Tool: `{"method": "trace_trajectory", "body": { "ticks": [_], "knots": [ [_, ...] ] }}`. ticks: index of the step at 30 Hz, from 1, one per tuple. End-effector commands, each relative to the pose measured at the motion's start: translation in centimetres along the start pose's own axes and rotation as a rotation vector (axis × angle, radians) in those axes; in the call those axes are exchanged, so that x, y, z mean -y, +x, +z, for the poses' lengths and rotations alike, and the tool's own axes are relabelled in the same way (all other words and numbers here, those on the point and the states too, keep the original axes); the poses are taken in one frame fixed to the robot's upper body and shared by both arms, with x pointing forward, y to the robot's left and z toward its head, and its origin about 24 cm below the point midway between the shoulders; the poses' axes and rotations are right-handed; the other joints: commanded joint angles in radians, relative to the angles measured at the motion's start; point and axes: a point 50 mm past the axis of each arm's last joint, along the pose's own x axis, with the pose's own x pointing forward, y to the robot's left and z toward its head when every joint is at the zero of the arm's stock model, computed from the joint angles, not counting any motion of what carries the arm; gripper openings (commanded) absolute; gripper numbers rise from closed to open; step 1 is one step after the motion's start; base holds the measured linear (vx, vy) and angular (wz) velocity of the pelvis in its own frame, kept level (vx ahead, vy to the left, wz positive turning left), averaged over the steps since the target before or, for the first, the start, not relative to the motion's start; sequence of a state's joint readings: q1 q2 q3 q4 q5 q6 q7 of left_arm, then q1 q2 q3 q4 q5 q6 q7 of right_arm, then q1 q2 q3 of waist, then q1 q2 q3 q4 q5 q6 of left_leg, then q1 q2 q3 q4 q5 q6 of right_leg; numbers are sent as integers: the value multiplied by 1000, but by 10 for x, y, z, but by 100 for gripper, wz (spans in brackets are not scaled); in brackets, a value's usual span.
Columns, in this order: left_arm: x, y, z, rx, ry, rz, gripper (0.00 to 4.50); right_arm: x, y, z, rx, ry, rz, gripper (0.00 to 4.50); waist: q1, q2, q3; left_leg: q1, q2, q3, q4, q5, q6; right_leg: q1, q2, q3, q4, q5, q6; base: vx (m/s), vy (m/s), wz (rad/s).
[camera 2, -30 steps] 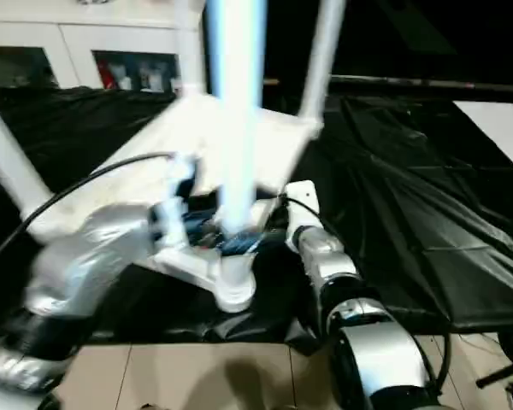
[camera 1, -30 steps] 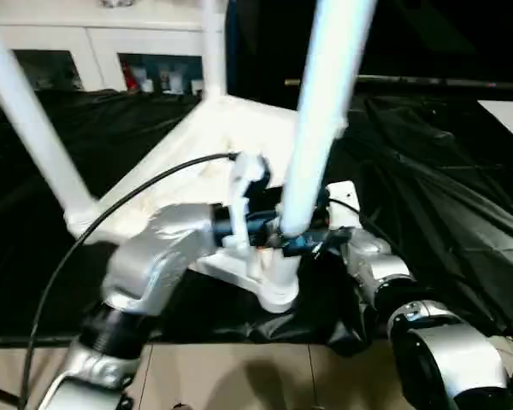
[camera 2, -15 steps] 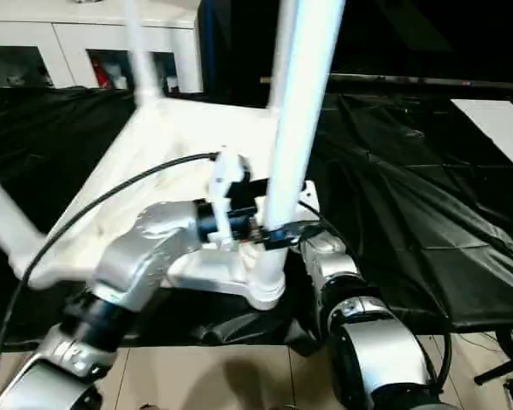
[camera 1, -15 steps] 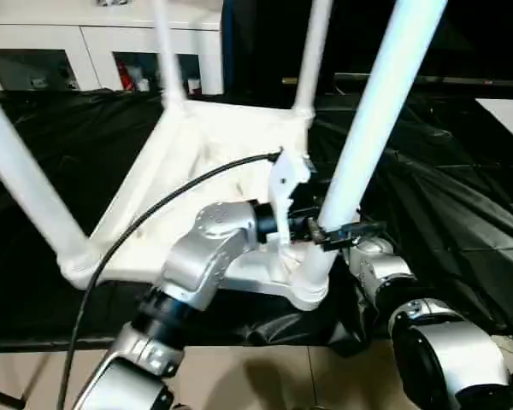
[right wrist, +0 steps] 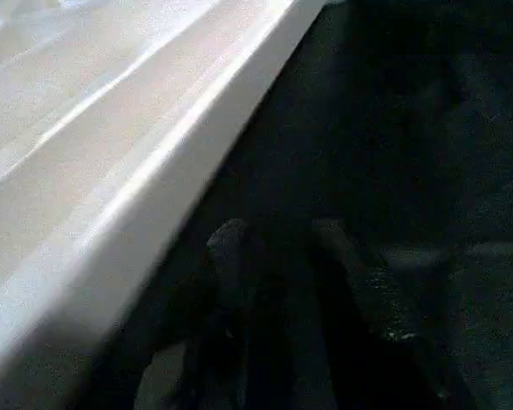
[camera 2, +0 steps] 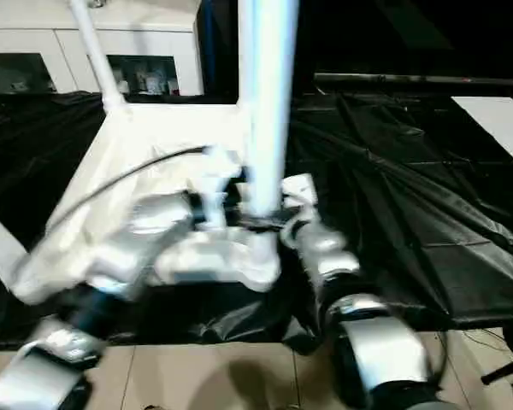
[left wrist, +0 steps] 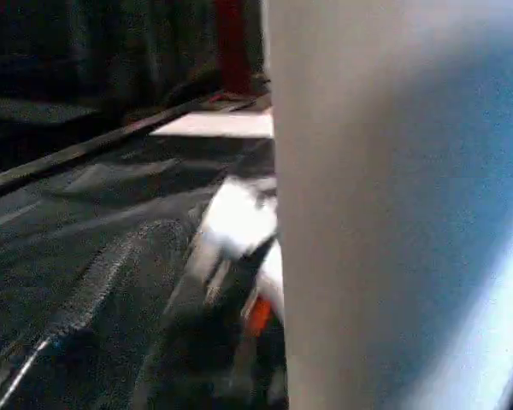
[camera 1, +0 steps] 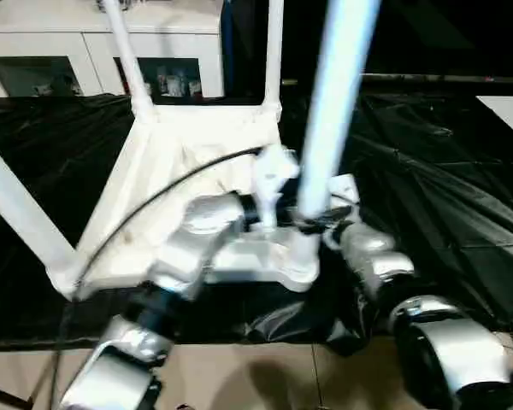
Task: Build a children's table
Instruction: Rotate table base
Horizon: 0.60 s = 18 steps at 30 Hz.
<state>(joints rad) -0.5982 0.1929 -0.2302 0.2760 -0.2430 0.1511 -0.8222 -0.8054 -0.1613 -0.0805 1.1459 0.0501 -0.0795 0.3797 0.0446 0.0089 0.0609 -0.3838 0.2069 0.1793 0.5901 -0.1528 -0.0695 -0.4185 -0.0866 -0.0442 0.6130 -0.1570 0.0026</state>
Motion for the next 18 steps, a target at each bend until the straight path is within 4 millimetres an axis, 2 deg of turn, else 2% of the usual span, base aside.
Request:
{"method": "trace_trajectory", "body": {
  "ticks": [1,2,3,4,5,6,9,13,14,15,17,18],
  "knots": [
    [-4,-15,-8,-41,-18,18,450,13,-8,2,34,-4,7,115,11,6,-72,19,8,-2,-70,-388,-3,48,-34,18,-82,-356,-203,0,0,0],
    [-5,-21,-12,-57,-24,30,450,21,-13,3,43,-28,4,115,14,6,-73,22,9,-1,-69,-386,-5,44,-32,20,-82,-342,-205,0,0,0],
    [-6,-24,-16,-73,-28,44,450,25,-16,5,51,-38,6,115,15,18,-72,23,8,-2,-69,-391,-9,43,-32,20,-81,-342,-207,0,0,0],
    [-7,-29,-22,-95,-27,63,450,30,-19,7,62,-43,10,115,16,10,-71,23,7,-1,-69,-410,-10,43,-28,18,-86,-356,-200,0,0,0],
    [-8,-32,-25,-110,-26,74,450,33,-21,8,70,-45,14,115,19,9,-72,24,6,-1,-69,-414,-9,44,-28,18,-85,-360,-196,0,0,0],
    [-10,-37,-32,-133,-31,102,450,37,-25,10,86,-51,23,115,18,18,-71,21,5,-3,-71,-418,-9,44,-30,18,-85,-375,-191,0,0,0],
    [-10,-47,-43,-169,-47,143,450,41,-33,14,117,-47,59,115,18,12,-69,19,4,-2,-71,-414,0,44,-29,18,-93,-400,-170,0,0,0],
    [2,-58,-50,-171,-79,81,450,39,-48,10,118,-73,140,115,21,16,-69,17,7,-5,-74,-404,5,45,-32,18,-97,-430,-148,0,0,0],
    [11,-65,-47,-146,-113,17,450,36,-57,6,106,-95,200,115,25,17,-72,19,8,-4,-74,-392,7,44,-31,20,-96,-419,-153,0,0,0],
    [15,-69,-47,-154,-121,-23,450,35,-61,2,92,-112,233,115,24,25,-72,18,11,-5,-74,-390,7,41,-32,22,-94,-403,-162,0,0,0],
    [17,-76,-48,-205,-106,-76,450,34,-68,-3,68,-140,280,115,25,24,-72,17,11,-3,-75,-395,10,40,-27,20,-91,-372,-180,0,0,0],
    [17,-79,-49,-229,-94,-87,450,33,-70,-5,61,-148,293,115,27,31,-70,17,9,-5,-76,-404,8,41,-26,18,-89,-377,-182,0,0,0]
  ]
}}
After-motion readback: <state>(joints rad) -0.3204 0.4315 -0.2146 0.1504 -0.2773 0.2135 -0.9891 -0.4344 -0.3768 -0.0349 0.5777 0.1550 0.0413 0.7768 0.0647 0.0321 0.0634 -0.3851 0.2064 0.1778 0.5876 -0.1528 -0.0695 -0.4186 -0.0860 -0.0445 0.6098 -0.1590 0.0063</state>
